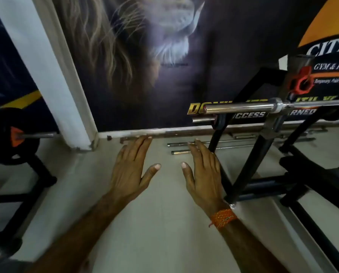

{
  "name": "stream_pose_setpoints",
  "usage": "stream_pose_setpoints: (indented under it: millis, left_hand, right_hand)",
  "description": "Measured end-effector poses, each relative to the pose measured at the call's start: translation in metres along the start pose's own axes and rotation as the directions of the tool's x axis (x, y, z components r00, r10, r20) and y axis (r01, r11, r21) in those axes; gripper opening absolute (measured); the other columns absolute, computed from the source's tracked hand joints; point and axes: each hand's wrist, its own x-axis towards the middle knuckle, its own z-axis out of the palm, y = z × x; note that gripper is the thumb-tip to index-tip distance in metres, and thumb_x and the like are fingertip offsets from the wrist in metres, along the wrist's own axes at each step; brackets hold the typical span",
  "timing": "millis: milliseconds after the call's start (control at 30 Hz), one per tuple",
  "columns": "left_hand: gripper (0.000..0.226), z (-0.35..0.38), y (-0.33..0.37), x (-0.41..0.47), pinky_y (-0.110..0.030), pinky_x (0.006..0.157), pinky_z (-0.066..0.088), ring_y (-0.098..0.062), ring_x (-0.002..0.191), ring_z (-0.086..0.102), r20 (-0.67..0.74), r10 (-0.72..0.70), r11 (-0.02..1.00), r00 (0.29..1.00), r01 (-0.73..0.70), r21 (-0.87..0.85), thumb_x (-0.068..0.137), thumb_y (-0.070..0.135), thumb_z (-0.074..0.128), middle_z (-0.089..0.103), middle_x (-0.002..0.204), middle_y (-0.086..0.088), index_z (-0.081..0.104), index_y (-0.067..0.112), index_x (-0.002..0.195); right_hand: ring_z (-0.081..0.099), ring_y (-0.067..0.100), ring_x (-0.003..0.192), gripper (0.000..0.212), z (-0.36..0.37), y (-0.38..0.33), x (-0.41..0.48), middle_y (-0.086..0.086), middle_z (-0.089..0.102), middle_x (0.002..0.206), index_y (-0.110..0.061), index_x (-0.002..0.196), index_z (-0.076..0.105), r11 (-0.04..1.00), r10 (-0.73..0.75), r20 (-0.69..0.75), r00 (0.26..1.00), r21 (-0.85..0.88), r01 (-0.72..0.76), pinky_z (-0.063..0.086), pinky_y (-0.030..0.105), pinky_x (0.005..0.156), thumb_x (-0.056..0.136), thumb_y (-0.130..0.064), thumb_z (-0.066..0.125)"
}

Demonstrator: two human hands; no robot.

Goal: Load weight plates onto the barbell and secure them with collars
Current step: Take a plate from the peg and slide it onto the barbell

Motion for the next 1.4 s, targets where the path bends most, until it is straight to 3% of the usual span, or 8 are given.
stream_pose_setpoints:
  millis: [100,267,500,667,833,1033,1200,1400]
  left_hand:
    - [0.077,0.033,-0.034,0.04,-0.046,0.12,0.028,-0.022,0.151,0.028,0.045,-0.031,0.999,0.999,0.032,-0.008,0.097,0.065,0.033,0.033,0.162,-0.005,0.03,0.016,0.157]
    - [0.076,0.101,-0.097,0.116,-0.047,0.119,0.029,-0.024,0.147,0.034,0.071,-0.074,0.996,0.995,0.076,-0.039,0.097,0.066,0.03,0.037,0.159,-0.007,0.032,0.017,0.155]
    - [0.074,0.174,-0.176,0.229,-0.047,0.118,0.032,-0.024,0.146,0.036,0.185,-0.078,0.996,0.98,0.085,-0.031,0.098,0.065,0.033,0.039,0.159,-0.007,0.032,0.018,0.155]
    - [0.077,0.247,-0.225,0.321,-0.05,0.117,0.035,-0.025,0.146,0.037,0.255,-0.05,0.994,0.966,0.073,-0.079,0.096,0.067,0.033,0.039,0.159,-0.007,0.033,0.017,0.155]
    - [0.074,0.319,-0.274,0.415,-0.044,0.114,0.039,-0.025,0.143,0.042,0.256,0.138,0.972,0.957,-0.081,-0.22,0.097,0.061,0.042,0.045,0.155,-0.009,0.04,0.012,0.152]
    - [0.073,0.377,-0.319,0.516,-0.031,0.111,0.041,-0.024,0.138,0.048,0.214,0.378,0.897,0.901,-0.3,-0.324,0.098,0.057,0.053,0.047,0.152,-0.012,0.046,0.005,0.148]
    - [0.077,0.429,-0.322,0.599,-0.042,0.107,0.046,-0.026,0.136,0.05,0.328,0.449,0.864,0.831,-0.309,-0.398,0.099,0.067,0.029,0.05,0.15,-0.012,0.046,0.01,0.148]
    - [0.071,0.504,-0.309,0.675,-0.037,0.108,0.044,-0.023,0.136,0.048,0.392,0.533,0.818,0.75,-0.34,-0.463,0.096,0.061,0.039,0.049,0.15,-0.009,0.043,0.014,0.149]
  right_hand:
    - [0.032,0.021,0.149,0.054,0.043,0.021,0.037,0.001,0.033,0.162,-0.024,0.151,0.039,0.996,0.085,0.024,0.996,0.008,-0.086,0.017,0.037,0.122,0.103,-0.048,0.037]
    - [0.033,0.022,0.148,0.052,0.127,0.07,0.109,0.004,0.037,0.16,-0.023,0.151,0.038,0.988,0.153,0.073,0.986,-0.03,-0.151,0.033,0.054,0.117,0.103,-0.045,0.04]
    - [0.033,0.022,0.148,0.052,0.218,0.12,0.211,0.004,0.04,0.158,-0.022,0.15,0.039,0.966,0.256,0.128,0.958,-0.071,-0.248,0.014,0.035,0.12,0.104,-0.047,0.037]
    - [0.036,0.025,0.146,0.053,0.282,0.163,0.275,0.007,0.041,0.157,-0.021,0.148,0.04,0.938,0.343,0.115,0.932,-0.099,-0.333,0.031,0.046,0.119,0.102,-0.047,0.039]
    - [0.037,0.028,0.145,0.058,0.337,0.202,0.338,0.011,0.04,0.158,-0.02,0.151,0.036,0.855,0.478,0.046,0.877,-0.256,-0.452,0.028,0.044,0.117,0.101,-0.049,0.039]
    - [0.031,0.028,0.149,0.062,0.375,0.236,0.402,0.007,0.029,0.164,-0.022,0.154,0.033,0.72,0.66,-0.001,0.751,-0.285,-0.633,0.034,0.054,0.117,0.1,-0.052,0.035]
    - [0.035,0.029,0.146,0.06,0.403,0.276,0.447,0.006,0.031,0.163,-0.024,0.153,0.032,0.616,0.751,-0.082,0.656,-0.274,-0.739,0.032,0.052,0.119,0.099,-0.05,0.039]
    - [0.037,0.028,0.144,0.053,0.433,0.349,0.485,0.006,0.035,0.16,-0.025,0.148,0.041,0.508,0.82,-0.151,0.551,-0.25,-0.824,0.023,0.04,0.117,0.098,-0.043,0.048]
